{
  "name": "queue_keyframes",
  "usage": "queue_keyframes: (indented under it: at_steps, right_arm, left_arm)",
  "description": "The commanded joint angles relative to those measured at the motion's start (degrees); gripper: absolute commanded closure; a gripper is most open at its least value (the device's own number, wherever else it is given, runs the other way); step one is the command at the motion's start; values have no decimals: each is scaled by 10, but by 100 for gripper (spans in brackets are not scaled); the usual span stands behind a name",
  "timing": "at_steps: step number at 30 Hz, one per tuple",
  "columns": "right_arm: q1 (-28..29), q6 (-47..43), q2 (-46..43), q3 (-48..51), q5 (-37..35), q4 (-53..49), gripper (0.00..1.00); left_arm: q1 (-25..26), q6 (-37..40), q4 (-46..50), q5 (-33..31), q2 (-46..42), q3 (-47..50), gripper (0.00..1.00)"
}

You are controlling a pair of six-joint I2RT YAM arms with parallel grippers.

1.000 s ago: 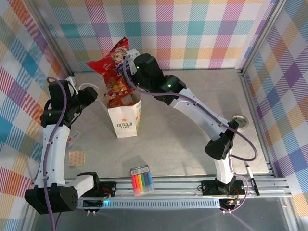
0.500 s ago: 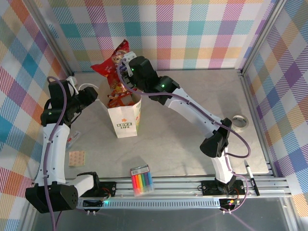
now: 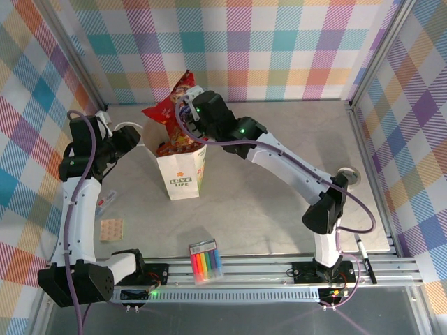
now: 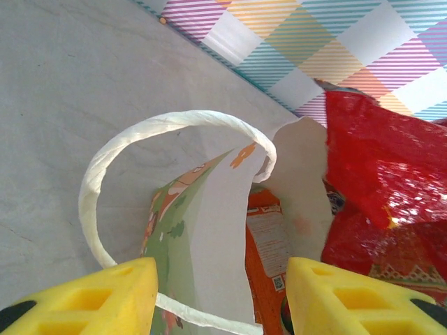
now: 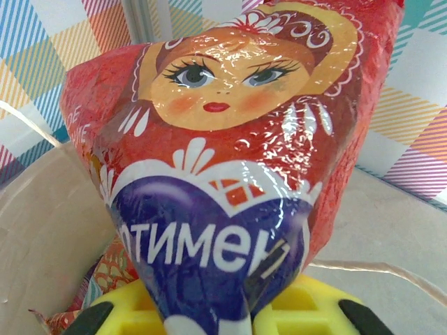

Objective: Place the snacks into the paper bag

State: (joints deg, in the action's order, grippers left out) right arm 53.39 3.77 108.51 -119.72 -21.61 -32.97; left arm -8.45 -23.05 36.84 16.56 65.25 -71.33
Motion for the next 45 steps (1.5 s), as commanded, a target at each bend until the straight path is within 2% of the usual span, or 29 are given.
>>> queue_keyframes:
  at_steps: [1, 10, 24, 31, 37, 45]
  right_arm:
    - [6, 4, -54, -9, 5, 95, 100]
    - [7, 16, -32, -19, 13, 60, 100]
    - [14, -5, 24, -97, 13, -46, 100]
    - [19, -14, 23, -98, -1, -53, 100]
    - [19, -18, 8, -79, -25, -51, 100]
    - [19, -19, -2, -75, -92, -57, 100]
  left_arm:
    - [-9, -9, -16, 7, 1, -1, 49]
    - [-9, -9, -16, 4, 0, -3, 49]
    - [-10, -7, -14, 3, 2, -3, 49]
    - [-12, -6, -8, -4, 4, -4, 49]
    - [-26, -12, -4, 4, 12, -2, 49]
    - [-31, -15, -7, 12, 11, -2, 49]
